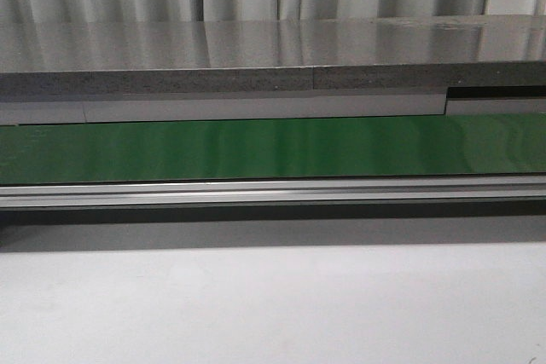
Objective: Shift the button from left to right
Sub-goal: 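Move the left gripper down toward the yellow button in the blue tray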
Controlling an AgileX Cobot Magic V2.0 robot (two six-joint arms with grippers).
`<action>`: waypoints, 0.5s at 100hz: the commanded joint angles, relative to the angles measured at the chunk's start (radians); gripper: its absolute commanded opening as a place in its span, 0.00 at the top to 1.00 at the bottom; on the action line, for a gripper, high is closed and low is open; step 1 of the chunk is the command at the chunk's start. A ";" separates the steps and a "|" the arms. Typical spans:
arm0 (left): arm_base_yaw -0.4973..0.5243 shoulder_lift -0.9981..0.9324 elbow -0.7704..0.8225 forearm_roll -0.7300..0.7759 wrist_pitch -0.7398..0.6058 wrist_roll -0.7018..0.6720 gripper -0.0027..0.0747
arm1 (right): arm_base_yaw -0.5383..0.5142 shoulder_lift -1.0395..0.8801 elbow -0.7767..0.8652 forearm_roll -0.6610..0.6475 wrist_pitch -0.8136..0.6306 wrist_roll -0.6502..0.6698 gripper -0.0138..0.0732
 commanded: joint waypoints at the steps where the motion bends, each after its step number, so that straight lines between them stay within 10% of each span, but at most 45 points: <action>1: -0.012 -0.030 0.036 -0.002 -0.078 -0.007 0.99 | 0.002 -0.022 -0.015 0.001 -0.083 -0.007 0.92; 50: -0.012 -0.028 0.017 -0.029 -0.036 -0.007 0.99 | 0.002 -0.022 -0.015 0.001 -0.083 -0.007 0.92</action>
